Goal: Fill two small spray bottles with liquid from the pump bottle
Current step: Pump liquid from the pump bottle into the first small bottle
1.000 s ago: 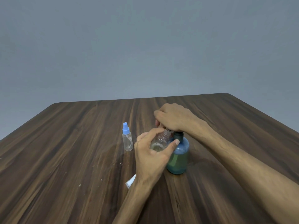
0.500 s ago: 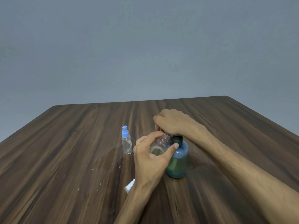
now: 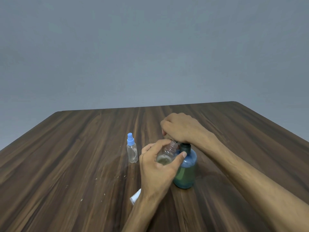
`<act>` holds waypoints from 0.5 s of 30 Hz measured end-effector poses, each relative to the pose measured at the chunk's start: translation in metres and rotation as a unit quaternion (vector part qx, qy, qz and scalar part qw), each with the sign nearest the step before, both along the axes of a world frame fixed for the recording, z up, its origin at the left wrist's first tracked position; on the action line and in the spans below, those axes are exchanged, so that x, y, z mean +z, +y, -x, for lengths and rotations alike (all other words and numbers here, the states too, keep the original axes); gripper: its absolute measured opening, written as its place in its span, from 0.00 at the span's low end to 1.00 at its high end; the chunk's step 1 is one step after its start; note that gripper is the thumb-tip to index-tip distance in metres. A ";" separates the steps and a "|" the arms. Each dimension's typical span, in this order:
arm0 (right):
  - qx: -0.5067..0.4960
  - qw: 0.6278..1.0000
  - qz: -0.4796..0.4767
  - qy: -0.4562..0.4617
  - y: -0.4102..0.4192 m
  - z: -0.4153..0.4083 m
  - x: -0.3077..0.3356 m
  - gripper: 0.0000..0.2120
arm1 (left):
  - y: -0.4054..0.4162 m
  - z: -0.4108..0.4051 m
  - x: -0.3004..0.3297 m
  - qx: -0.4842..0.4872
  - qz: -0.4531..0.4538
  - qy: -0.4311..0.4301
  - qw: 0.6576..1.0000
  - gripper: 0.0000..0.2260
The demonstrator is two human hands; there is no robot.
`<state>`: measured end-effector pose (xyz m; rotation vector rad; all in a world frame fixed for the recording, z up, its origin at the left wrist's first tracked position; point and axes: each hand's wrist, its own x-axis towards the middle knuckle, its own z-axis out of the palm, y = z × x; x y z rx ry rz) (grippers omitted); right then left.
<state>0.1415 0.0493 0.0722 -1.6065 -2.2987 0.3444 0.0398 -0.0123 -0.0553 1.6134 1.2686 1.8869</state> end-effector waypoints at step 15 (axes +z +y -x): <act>0.007 1.000 0.017 0.015 -0.001 0.001 0.006 0.19 | 0.000 0.002 0.001 -0.001 -0.004 -0.002 1.000 0.19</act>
